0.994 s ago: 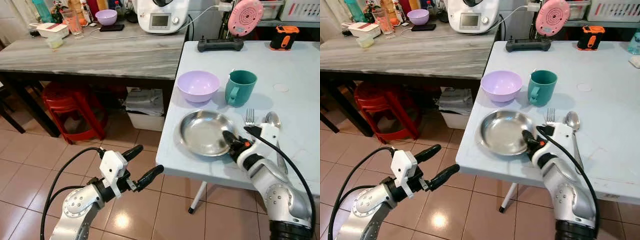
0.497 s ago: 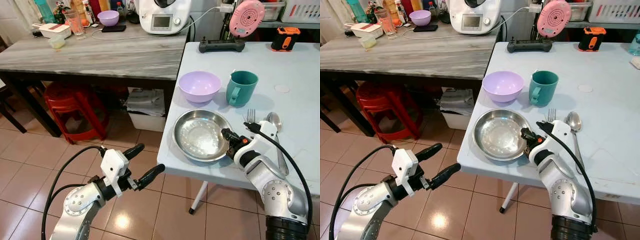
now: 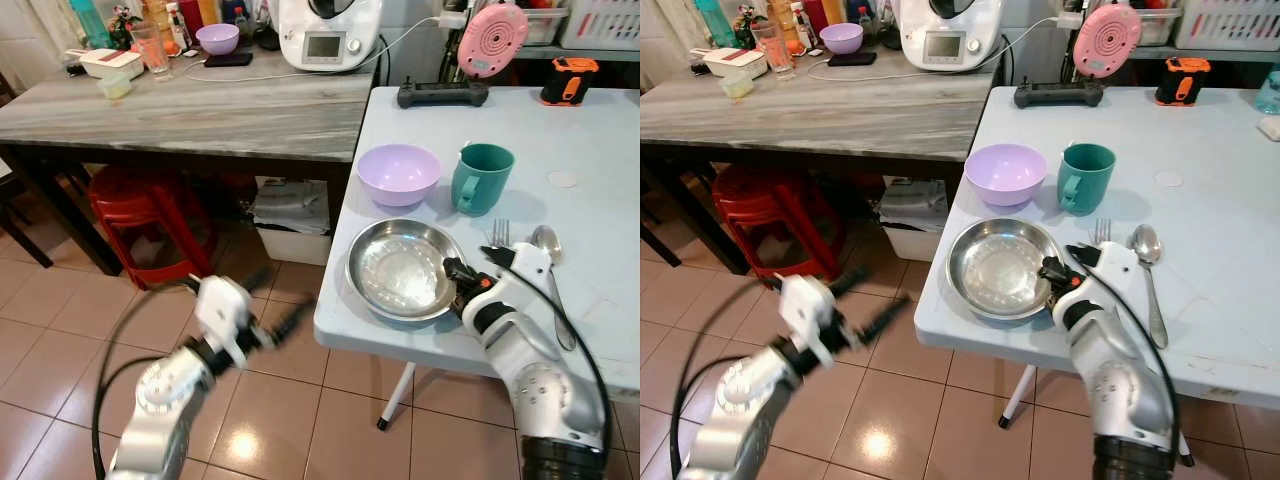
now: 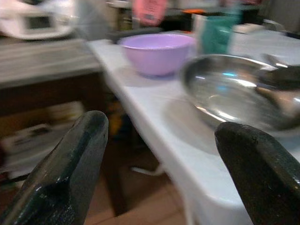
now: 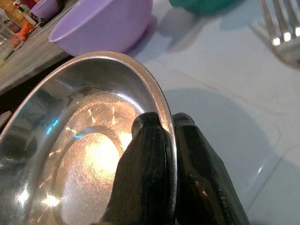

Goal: Setting the table

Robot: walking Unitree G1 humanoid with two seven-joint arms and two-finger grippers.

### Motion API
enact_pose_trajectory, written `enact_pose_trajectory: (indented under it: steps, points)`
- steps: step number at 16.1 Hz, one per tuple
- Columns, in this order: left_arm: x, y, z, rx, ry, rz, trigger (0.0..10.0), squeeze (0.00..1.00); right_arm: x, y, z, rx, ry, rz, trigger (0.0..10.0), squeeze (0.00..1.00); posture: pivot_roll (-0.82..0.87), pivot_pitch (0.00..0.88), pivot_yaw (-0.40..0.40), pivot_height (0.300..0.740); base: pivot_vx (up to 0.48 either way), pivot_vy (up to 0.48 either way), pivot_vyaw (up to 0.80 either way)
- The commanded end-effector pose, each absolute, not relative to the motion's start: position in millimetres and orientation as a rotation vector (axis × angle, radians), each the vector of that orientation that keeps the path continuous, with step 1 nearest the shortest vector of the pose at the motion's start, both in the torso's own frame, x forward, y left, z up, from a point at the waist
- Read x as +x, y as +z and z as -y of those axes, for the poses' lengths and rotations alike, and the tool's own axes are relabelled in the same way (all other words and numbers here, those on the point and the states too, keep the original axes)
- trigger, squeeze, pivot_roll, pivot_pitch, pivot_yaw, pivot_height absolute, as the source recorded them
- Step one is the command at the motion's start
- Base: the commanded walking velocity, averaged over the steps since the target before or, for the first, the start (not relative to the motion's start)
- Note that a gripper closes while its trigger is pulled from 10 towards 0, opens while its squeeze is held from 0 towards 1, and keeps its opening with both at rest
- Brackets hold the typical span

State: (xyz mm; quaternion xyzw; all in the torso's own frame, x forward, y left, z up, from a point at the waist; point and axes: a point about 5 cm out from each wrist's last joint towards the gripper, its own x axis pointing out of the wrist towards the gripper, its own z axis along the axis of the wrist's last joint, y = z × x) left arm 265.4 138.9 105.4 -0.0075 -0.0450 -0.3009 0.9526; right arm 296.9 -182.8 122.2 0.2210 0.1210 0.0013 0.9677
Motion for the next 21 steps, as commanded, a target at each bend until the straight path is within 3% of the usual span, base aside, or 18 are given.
enact_pose_trajectory:
  steps: [1, 3, 6, 10, 13, 18, 21]
  points:
    - [271.0, 101.2, -151.2, -0.026, -0.492, 0.072, 10.0, 0.0, 290.4, 105.4, 183.2, 0.381, -0.042, -0.299, 10.0, 0.0, -0.06, 0.042, 0.098, 0.74, 0.0, 0.0, 0.0]
    - [280.0, 96.3, -161.2, -0.047, -0.321, 0.061, 10.0, 0.0, 288.2, 110.1, 180.9, 0.249, -0.05, -0.216, 10.0, 0.0, -0.07, 0.035, 0.093, 0.74, 0.0, 0.0, 0.0]
    - [285.3, 90.6, -167.3, -0.078, -0.216, 0.038, 10.0, 0.0, 282.9, 106.7, 182.9, 0.196, -0.085, -0.213, 10.0, 0.0, -0.07, 0.026, 0.09, 0.74, 0.0, 0.0, 0.0]
    - [289.2, 86.1, -168.5, -0.117, -0.177, 0.021, 10.0, 0.0, 281.2, 112.5, 187.6, 0.199, -0.109, -0.13, 10.0, 0.0, -0.08, 0.02, 0.089, 0.74, 0.0, 0.0, 0.0]
    - [290.9, 85.6, -165.5, -0.129, -0.193, 0.029, 10.0, 0.0, 281.2, 113.1, 190.3, 0.192, -0.128, -0.115, 10.0, 0.0, -0.08, 0.02, 0.09, 0.74, 0.0, 0.0, -0.8]
    - [291.3, 84.8, -163.8, -0.141, -0.2, 0.033, 10.0, 0.0, 281.5, 112.1, 187.3, 0.183, -0.119, -0.105, 10.0, 0.0, -0.08, 0.02, 0.095, 0.74, 0.0, 0.346, -0.8]
    - [291.3, 84.9, -163.1, -0.147, -0.201, 0.037, 10.0, 0.0, 281.2, 117.1, 187.1, 0.2, -0.114, -0.06, 10.0, 0.0, -0.08, 0.02, 0.094, 0.74, 0.0, 0.379, -0.14]
